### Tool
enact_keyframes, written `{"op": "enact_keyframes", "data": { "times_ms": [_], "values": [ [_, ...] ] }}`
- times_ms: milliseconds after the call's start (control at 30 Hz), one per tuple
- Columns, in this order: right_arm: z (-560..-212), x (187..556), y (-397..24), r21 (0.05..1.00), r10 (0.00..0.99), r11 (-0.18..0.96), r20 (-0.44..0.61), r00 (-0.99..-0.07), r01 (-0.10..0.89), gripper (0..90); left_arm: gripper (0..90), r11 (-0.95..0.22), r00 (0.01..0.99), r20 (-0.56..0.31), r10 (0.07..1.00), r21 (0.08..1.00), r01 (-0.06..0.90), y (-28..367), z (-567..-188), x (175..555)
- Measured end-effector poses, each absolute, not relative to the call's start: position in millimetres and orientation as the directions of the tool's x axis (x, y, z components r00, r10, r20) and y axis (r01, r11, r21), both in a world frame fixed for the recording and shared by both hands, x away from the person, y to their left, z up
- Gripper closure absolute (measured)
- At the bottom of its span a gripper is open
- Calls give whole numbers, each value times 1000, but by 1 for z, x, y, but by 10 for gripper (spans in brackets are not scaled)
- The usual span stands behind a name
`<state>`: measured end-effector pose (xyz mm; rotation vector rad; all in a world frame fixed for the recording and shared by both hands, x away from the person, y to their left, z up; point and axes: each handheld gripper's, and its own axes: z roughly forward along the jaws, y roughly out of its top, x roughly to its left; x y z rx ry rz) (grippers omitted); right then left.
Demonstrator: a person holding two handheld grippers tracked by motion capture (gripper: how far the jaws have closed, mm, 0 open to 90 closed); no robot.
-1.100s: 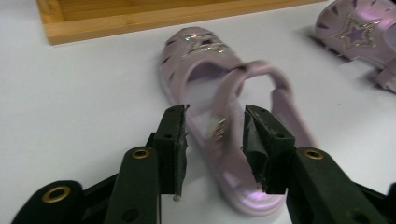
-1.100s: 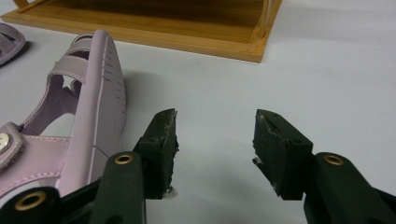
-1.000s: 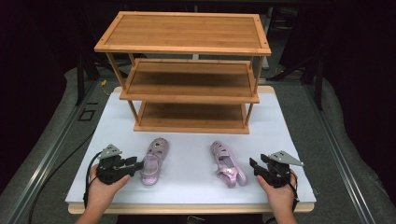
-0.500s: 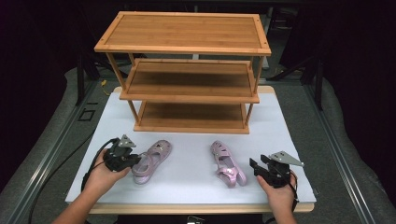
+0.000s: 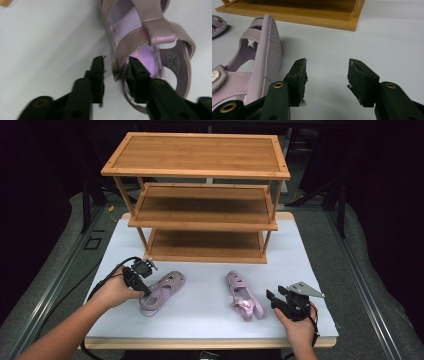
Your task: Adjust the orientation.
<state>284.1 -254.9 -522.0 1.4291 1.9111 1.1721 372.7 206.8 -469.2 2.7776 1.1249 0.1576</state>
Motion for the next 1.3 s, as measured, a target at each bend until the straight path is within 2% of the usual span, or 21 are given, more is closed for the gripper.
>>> {"op": "enact_keyframes", "data": {
  "times_ms": [67,300,467,767,1300],
  "values": [
    [-522,284,-256,845,934,91,112,-339,527,489,709,-707,712,8,702,134,695,202,-473,377],
    [-522,284,-254,847,930,92,115,-350,524,489,774,-705,705,32,708,74,705,196,-479,383],
    [-522,284,-254,846,929,95,115,-352,525,489,792,-664,668,-1,744,112,739,199,-483,384],
    [-522,284,-253,845,929,98,111,-352,526,489,818,-667,672,-14,741,102,738,204,-483,387],
    [-522,285,-254,845,930,94,114,-349,526,489,829,-668,680,-51,731,150,729,210,-479,387]
  ]
}}
